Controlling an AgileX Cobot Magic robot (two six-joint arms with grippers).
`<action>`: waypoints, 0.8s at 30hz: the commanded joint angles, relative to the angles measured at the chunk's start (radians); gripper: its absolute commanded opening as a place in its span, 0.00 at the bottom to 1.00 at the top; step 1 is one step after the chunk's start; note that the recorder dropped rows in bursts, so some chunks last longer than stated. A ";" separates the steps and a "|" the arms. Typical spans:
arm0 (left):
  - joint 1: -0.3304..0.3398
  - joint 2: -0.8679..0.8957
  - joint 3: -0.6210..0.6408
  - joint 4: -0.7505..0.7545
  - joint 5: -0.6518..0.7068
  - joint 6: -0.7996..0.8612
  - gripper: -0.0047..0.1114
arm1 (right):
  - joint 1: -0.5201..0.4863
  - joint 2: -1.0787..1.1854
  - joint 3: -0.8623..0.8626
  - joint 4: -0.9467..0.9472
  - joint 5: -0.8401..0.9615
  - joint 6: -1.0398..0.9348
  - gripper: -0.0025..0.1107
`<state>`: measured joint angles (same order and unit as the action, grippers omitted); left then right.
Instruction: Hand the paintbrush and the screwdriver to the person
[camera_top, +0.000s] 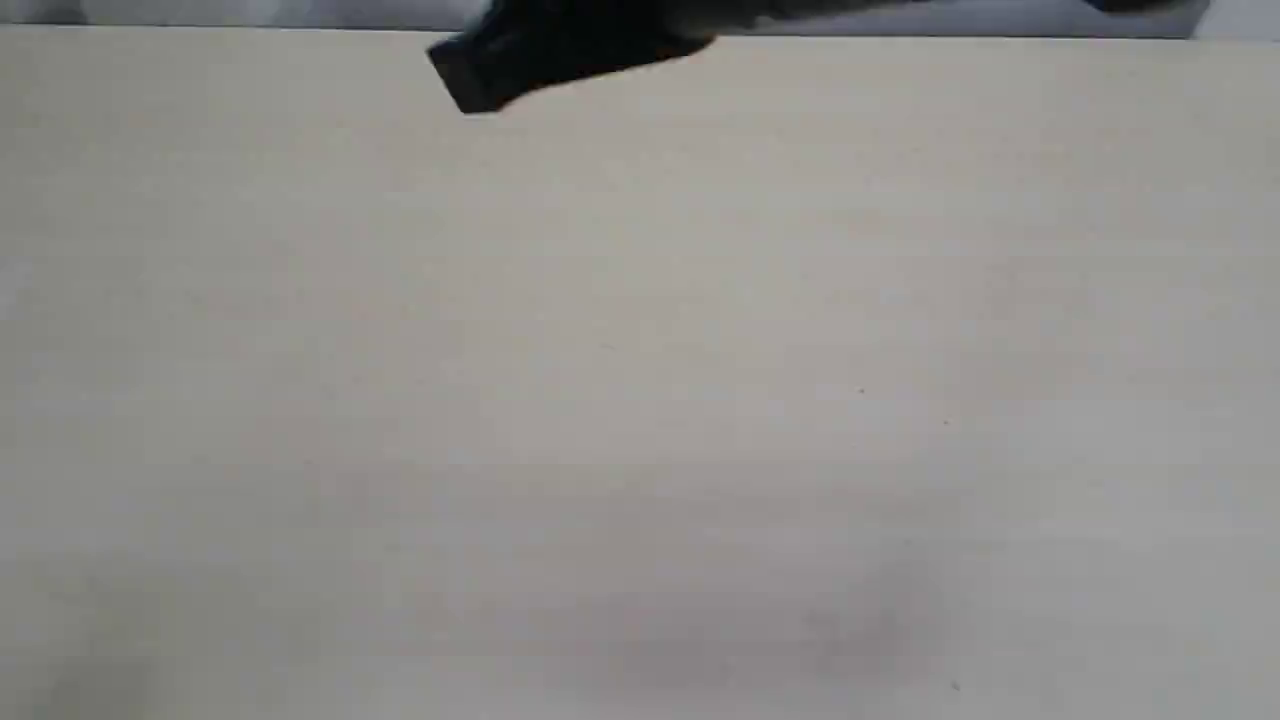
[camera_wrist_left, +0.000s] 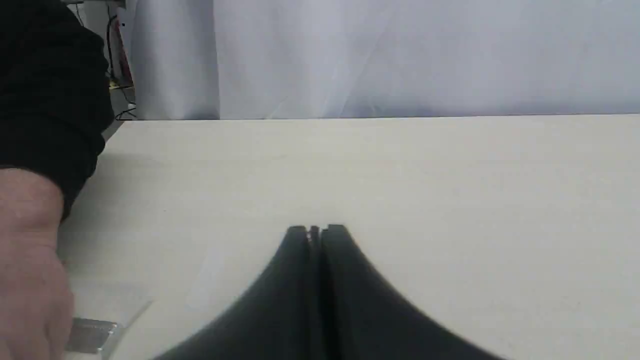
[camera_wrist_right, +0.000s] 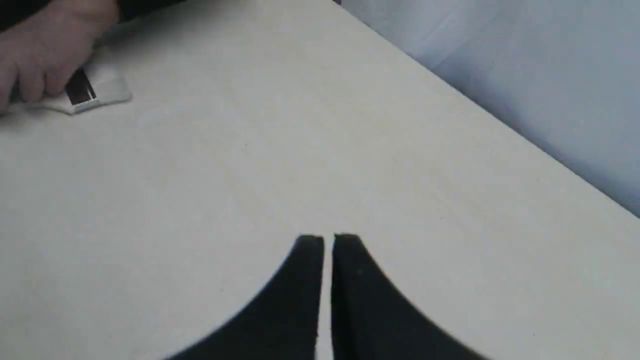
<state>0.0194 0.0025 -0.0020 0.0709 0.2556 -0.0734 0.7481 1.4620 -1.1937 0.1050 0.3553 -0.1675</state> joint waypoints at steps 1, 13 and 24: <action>-0.008 -0.002 0.002 0.000 -0.008 -0.002 0.04 | -0.006 -0.146 0.165 0.013 -0.117 0.004 0.06; -0.008 -0.002 0.002 0.000 -0.006 -0.002 0.04 | -0.004 -0.552 0.486 0.013 -0.086 0.225 0.06; -0.008 -0.002 0.002 0.000 -0.006 -0.002 0.04 | -0.004 -0.775 0.502 -0.149 -0.010 0.124 0.06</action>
<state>0.0194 0.0025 -0.0020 0.0709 0.2556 -0.0734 0.7472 0.7150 -0.6954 0.0154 0.3164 -0.0219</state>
